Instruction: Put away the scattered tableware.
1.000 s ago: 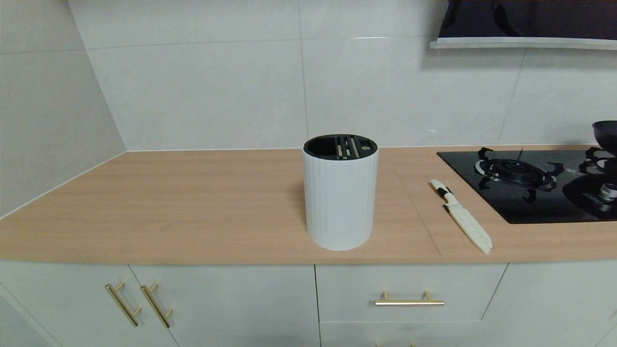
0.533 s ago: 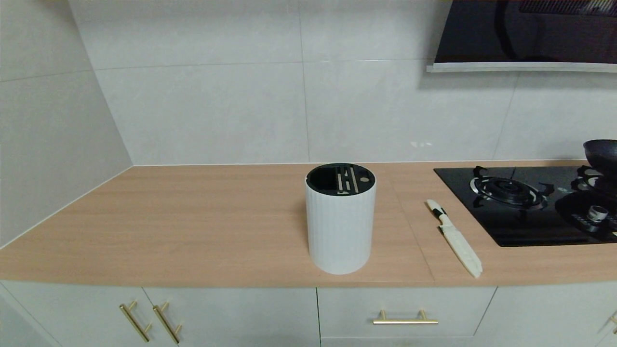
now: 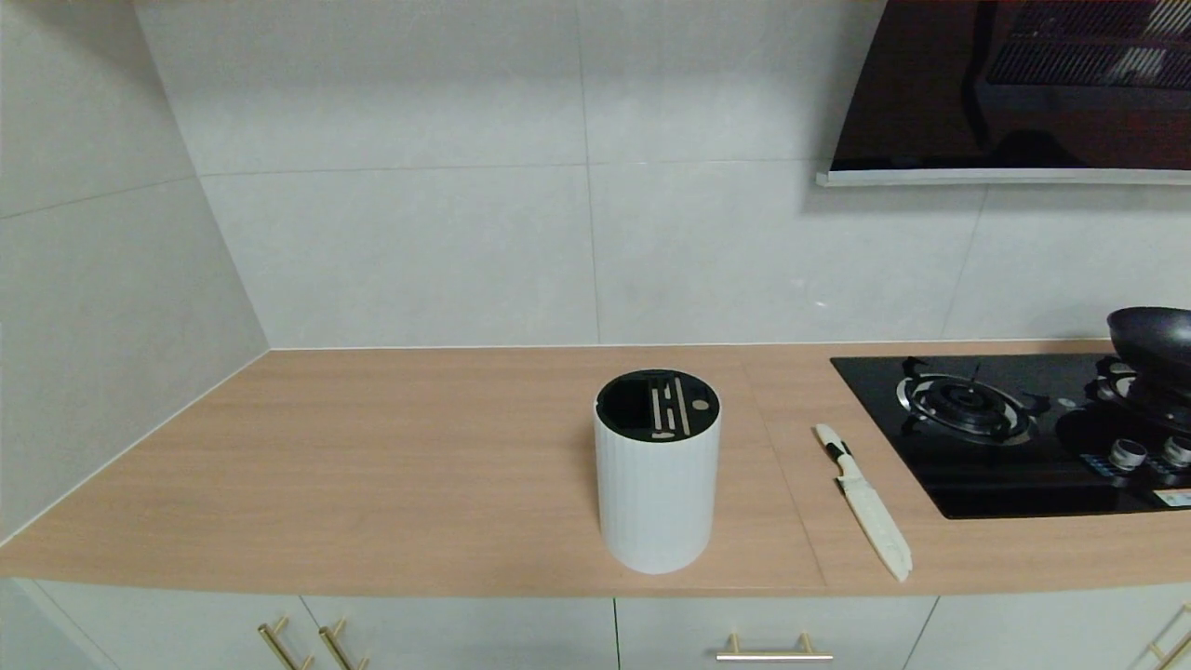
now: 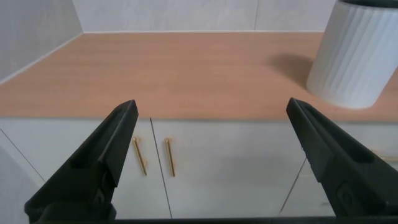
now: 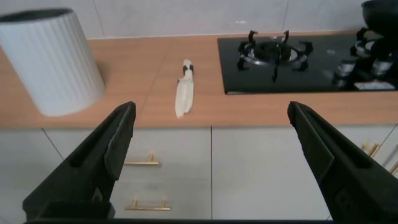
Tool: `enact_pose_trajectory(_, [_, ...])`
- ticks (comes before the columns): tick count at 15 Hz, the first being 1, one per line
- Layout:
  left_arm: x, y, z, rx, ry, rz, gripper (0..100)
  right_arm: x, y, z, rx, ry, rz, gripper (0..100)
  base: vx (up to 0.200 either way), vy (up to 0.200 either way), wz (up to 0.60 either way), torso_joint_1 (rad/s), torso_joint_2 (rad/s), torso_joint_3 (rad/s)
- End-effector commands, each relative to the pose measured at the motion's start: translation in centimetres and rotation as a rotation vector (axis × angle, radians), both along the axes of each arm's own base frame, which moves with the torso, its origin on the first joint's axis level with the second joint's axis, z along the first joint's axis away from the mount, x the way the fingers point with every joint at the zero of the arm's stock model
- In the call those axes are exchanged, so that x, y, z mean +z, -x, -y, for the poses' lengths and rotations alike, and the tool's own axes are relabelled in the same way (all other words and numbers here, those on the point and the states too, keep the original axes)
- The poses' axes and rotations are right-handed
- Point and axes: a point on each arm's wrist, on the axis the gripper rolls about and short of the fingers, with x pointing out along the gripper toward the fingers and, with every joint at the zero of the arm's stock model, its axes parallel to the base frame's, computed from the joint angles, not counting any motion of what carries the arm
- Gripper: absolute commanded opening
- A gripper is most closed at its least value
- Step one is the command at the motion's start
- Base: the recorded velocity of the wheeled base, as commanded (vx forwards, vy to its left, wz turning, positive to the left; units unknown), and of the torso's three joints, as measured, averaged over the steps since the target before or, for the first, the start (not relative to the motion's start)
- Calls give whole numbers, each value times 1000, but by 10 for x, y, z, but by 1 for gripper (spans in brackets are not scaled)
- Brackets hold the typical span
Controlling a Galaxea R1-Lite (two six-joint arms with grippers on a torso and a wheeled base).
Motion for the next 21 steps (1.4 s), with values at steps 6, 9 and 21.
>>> enact_pose_trajectory(6, [0,0,0,1,0,0,100,0,0,0,0,0,-1,100,0,0,0,197,-393,-209])
enact_pose_trajectory(9, [0,0,0,1,0,0,100,0,0,0,0,2,0,100,0,0,0,155,-328,-160])
enact_pose_trajectory(21, [0,0,0,1,0,0,100,0,0,0,0,2,-2,100,50,0,0,2,-7,-3])
